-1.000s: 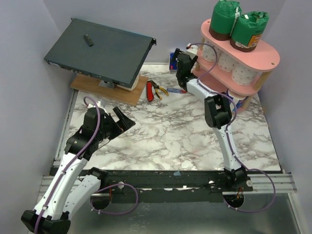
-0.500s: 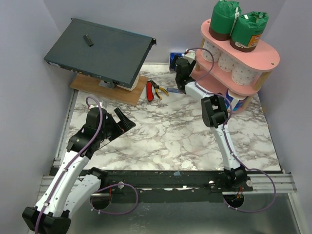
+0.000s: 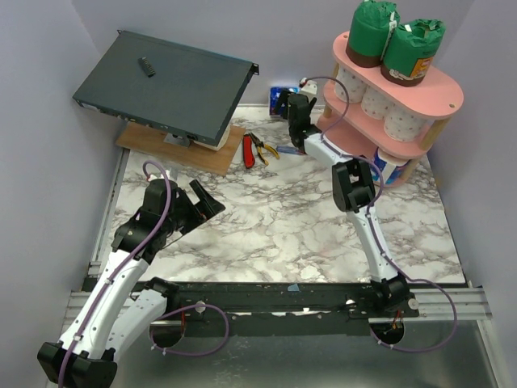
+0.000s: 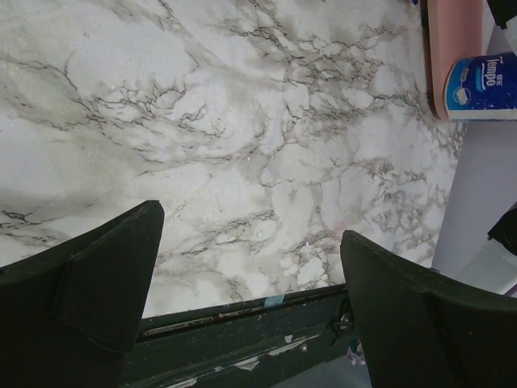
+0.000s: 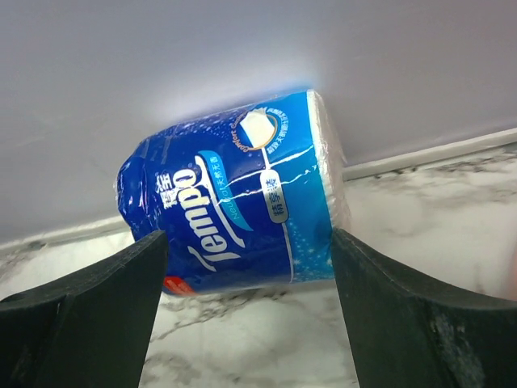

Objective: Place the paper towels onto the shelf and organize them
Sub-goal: Adjust the paper towel at the center of the board, then pick up the paper towel from the center of the board.

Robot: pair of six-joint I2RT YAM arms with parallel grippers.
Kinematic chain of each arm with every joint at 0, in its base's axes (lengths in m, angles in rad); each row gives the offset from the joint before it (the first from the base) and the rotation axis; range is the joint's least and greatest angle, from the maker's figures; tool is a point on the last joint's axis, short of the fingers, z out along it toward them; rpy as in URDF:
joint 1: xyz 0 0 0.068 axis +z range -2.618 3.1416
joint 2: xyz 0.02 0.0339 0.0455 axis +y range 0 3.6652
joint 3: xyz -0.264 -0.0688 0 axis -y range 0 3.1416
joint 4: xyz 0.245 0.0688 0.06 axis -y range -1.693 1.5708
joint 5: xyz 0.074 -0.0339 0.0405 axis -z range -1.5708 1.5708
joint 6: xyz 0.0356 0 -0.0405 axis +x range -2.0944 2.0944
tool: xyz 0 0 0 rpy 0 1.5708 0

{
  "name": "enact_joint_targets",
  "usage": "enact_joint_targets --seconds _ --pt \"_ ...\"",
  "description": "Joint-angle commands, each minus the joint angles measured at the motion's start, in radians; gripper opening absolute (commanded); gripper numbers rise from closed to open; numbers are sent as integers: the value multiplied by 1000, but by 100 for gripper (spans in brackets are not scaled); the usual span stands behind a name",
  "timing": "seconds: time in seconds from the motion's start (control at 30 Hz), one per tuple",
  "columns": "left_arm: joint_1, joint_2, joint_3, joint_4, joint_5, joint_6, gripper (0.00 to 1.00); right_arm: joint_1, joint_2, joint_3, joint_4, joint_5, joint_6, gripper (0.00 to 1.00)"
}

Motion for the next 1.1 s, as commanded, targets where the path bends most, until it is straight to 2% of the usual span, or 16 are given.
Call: enact_joint_targets --seconds 0.0,0.17,0.5,0.7,0.87,1.07 --pt "6 -11 -13 18 -6 -7 96 52 25 17 -27 -113 36 85" --pt "6 -20 -15 14 -4 -8 96 76 -17 -30 -20 -125 48 85" --pt "6 -54 -9 2 -6 -5 96 77 -290 -386 120 -134 172 85" --pt "7 -124 -7 -32 -44 5 96 78 -450 -664 239 -357 340 85" --pt "9 -224 -21 -86 -110 11 95 89 -483 -781 319 -572 519 85" --pt "8 -367 -73 -135 -161 -20 94 146 -479 -799 374 -597 595 83"
